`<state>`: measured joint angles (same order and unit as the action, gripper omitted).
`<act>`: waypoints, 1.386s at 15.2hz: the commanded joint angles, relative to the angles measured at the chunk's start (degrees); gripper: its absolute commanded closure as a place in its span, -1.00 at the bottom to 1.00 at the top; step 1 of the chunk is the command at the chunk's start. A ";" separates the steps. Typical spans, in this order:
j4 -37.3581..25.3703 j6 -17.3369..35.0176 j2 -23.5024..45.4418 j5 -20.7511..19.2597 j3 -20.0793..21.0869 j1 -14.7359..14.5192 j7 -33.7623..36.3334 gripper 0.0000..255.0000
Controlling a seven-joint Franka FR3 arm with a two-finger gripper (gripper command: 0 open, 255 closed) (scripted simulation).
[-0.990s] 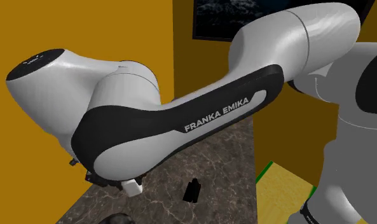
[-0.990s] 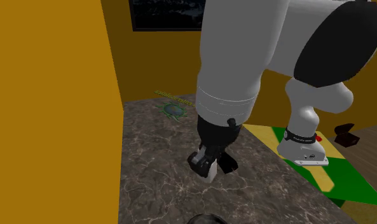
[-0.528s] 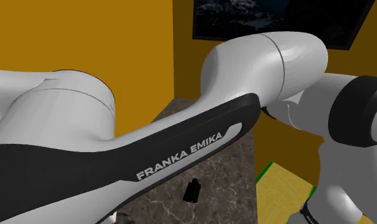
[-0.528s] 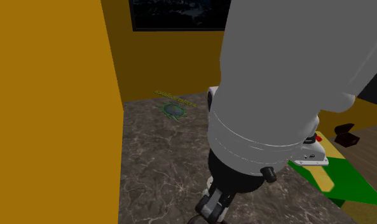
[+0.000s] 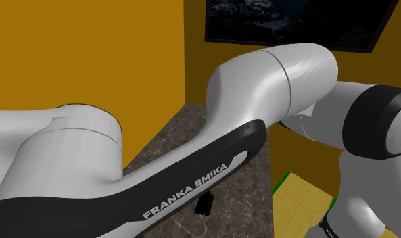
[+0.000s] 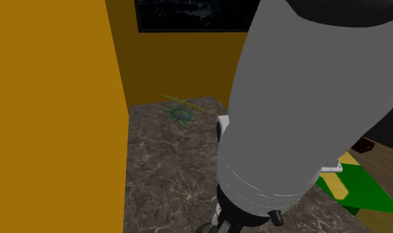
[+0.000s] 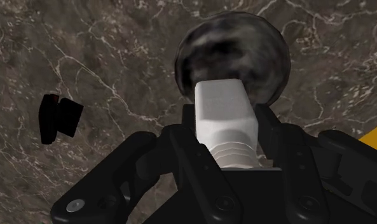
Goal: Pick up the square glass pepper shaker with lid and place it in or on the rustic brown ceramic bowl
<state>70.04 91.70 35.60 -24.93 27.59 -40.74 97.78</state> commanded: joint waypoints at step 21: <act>3.23 3.85 0.89 -0.47 -0.20 0.28 1.16 -1.00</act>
<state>73.99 96.46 36.68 -25.52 27.27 -40.17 98.92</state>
